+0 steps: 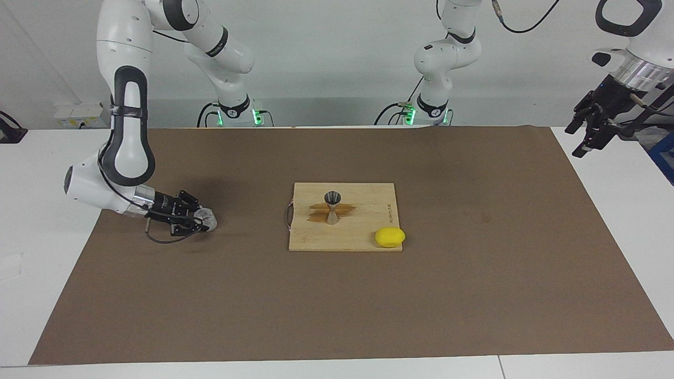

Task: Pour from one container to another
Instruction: 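Grasp the small clear glass cup with the right gripper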

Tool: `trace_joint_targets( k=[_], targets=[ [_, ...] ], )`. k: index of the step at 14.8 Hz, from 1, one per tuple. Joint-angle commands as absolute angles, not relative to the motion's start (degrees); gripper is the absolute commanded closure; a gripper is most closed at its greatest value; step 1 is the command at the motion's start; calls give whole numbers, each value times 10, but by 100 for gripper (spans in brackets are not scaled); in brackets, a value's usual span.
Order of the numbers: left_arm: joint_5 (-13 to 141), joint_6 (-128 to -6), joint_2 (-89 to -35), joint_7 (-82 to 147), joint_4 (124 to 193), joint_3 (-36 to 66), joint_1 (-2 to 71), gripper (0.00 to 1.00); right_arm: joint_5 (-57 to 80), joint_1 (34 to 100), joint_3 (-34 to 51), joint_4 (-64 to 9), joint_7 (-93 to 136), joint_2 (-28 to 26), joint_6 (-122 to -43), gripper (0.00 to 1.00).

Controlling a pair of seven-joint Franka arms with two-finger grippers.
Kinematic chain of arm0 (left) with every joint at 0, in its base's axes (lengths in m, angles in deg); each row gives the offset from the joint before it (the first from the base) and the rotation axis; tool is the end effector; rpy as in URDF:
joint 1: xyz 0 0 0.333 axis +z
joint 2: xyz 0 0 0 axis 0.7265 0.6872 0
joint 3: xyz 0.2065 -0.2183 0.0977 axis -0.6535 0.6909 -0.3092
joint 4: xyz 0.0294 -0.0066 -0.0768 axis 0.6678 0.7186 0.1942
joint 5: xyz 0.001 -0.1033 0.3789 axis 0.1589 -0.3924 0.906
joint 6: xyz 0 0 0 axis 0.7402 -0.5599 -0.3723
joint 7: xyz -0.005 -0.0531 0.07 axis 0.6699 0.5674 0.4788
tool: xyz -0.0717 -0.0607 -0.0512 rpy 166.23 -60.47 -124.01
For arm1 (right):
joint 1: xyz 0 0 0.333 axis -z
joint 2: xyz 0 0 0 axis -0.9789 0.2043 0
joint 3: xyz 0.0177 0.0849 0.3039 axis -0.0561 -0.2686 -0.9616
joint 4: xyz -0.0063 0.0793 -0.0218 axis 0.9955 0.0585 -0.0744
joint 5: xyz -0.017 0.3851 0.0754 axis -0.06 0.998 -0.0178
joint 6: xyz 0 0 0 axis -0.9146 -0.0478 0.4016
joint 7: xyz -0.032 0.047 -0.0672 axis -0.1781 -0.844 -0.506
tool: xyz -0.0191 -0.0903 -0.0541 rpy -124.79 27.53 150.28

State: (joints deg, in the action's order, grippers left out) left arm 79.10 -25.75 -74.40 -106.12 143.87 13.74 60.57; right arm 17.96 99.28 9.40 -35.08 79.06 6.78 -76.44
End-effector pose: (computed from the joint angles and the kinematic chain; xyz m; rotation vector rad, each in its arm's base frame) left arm 0.5443 0.0990 0.6209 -1.7705 2.5611 -0.2934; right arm 0.5752 -0.1108 0.2692 -1.9111 1.7488 0.7262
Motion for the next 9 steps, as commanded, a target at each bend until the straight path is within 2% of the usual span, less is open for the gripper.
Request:
trace_joint_targets(
  k=[1,4,9],
  targets=[
    [803,-265,-740,-948,1432,133,576,0,197,994,89,-349,827,31,-757,100],
    [803,-265,-742,-808,1436,133,569,0,194,958,89,-339,904,-10,-771,100],
    [813,-265,-754,-645,1461,133,568,0,186,899,90,-286,1073,-20,-766,100]
  ],
)
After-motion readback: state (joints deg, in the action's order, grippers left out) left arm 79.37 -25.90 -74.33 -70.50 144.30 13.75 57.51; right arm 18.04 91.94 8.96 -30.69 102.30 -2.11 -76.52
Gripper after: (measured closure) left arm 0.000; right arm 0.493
